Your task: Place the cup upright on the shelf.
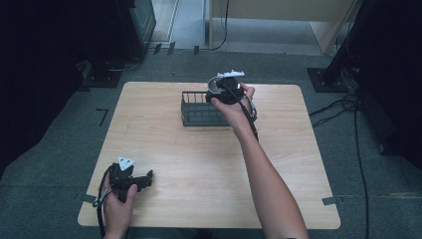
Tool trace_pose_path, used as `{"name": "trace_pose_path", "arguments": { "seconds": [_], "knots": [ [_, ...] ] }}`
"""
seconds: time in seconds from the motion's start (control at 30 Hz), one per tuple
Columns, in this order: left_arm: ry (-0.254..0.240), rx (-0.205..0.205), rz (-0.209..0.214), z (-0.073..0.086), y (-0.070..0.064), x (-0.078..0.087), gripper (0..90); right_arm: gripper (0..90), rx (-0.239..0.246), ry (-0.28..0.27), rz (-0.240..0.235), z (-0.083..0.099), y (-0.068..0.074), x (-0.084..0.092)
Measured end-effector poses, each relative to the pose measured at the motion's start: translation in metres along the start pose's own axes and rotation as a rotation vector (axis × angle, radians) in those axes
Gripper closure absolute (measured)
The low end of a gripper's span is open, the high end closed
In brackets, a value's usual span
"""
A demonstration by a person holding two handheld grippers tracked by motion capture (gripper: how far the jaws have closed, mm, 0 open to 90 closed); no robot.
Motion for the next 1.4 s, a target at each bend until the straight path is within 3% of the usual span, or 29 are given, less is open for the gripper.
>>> {"name": "trace_pose_path", "arguments": {
  "seconds": [0.67, 1.4],
  "knots": [
    [0.002, -0.004, 0.001, 0.0, 0.0, 0.0, 0.0, 18.1, -0.019, 0.034, 0.026, 0.011, -0.002, -0.031],
    [0.001, -0.006, 0.004, 0.0, 0.0, 0.0, 0.0, 18.2, -0.027, 0.071, 0.025, 0.024, -0.003, -0.045]
  ]
}}
Point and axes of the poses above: each handheld gripper's, and its own axes: x roughly backward along the jaws, z roughly out of its underside, y roughly to its left, the point moved 1 cm from there along -x, roughly forward along the jaws, and after that the axes turned 4 degrees about y, right-handed, at the moved point
